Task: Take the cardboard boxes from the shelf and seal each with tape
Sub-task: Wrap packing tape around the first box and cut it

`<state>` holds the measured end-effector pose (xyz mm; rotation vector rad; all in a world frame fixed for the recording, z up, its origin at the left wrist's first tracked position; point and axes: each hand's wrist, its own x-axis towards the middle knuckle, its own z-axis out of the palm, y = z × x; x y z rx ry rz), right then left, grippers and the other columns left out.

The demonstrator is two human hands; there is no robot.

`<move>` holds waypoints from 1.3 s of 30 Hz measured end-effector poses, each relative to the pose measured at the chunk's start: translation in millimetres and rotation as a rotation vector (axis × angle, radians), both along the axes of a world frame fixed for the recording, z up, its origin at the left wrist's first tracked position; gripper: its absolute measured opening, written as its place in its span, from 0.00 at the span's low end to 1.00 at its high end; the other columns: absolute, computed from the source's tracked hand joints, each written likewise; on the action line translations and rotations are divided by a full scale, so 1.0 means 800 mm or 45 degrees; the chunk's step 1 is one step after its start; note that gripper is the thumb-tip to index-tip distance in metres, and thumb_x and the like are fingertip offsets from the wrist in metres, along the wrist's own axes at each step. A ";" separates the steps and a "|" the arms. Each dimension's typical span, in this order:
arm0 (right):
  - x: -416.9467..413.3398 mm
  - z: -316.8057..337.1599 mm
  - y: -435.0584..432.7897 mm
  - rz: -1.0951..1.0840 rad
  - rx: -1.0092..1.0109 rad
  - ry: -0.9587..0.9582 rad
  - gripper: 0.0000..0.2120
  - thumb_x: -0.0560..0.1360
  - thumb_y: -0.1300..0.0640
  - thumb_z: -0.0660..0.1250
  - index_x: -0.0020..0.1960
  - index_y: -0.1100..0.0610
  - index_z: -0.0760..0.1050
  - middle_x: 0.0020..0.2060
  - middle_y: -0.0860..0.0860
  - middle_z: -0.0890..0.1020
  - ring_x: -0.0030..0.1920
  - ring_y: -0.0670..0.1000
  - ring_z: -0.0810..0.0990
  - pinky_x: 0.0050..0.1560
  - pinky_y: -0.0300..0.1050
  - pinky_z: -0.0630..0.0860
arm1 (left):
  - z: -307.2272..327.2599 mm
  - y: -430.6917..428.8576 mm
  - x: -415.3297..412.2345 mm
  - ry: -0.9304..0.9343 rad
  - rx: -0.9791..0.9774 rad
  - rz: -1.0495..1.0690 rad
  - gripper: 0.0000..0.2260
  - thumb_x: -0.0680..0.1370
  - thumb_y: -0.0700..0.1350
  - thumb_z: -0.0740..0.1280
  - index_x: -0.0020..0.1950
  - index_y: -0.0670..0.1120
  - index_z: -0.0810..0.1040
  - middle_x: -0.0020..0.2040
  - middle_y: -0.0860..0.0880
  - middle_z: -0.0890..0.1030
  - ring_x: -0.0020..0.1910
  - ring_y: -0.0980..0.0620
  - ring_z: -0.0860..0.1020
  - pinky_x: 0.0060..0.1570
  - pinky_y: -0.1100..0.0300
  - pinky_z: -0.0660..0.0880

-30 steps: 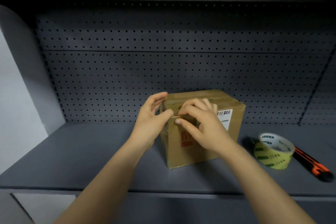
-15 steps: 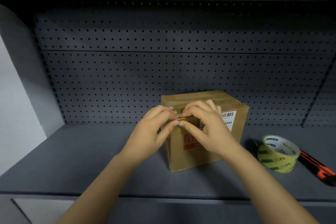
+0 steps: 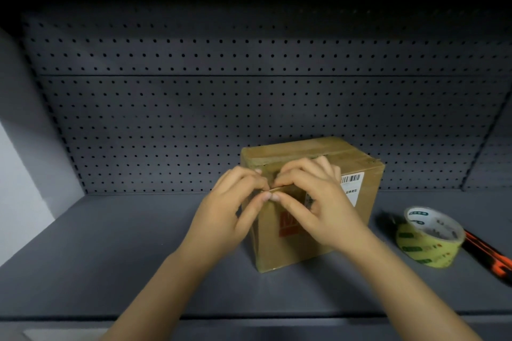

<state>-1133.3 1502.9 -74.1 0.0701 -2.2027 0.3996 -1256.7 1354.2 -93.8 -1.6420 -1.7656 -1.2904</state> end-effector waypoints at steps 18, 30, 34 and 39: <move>0.090 0.001 -0.002 -0.397 0.057 -0.002 0.08 0.73 0.48 0.67 0.41 0.52 0.75 0.40 0.44 0.77 0.45 0.50 0.73 0.48 0.44 0.64 | 0.018 -0.009 0.071 0.399 0.102 0.217 0.08 0.78 0.50 0.69 0.47 0.45 0.80 0.46 0.52 0.78 0.46 0.51 0.74 0.44 0.56 0.73; 0.142 0.005 0.085 -0.551 0.052 -0.055 0.08 0.72 0.55 0.74 0.40 0.51 0.74 0.39 0.42 0.74 0.43 0.49 0.72 0.49 0.48 0.68 | 0.019 0.083 0.110 0.506 0.007 0.213 0.07 0.78 0.49 0.66 0.46 0.47 0.79 0.46 0.52 0.78 0.46 0.49 0.74 0.44 0.58 0.66; 0.149 0.007 0.131 -0.490 0.047 -0.076 0.08 0.73 0.53 0.73 0.41 0.50 0.74 0.39 0.40 0.73 0.44 0.47 0.70 0.51 0.45 0.66 | 0.014 0.119 0.123 0.552 0.007 0.251 0.06 0.78 0.48 0.67 0.46 0.46 0.79 0.46 0.51 0.78 0.46 0.48 0.75 0.44 0.58 0.67; 0.170 -0.012 0.202 -0.393 0.024 -0.175 0.07 0.74 0.53 0.72 0.42 0.51 0.74 0.40 0.41 0.74 0.45 0.49 0.72 0.54 0.48 0.68 | -0.006 0.179 0.158 0.547 -0.124 0.255 0.05 0.79 0.47 0.68 0.47 0.46 0.78 0.47 0.51 0.78 0.46 0.49 0.75 0.47 0.57 0.69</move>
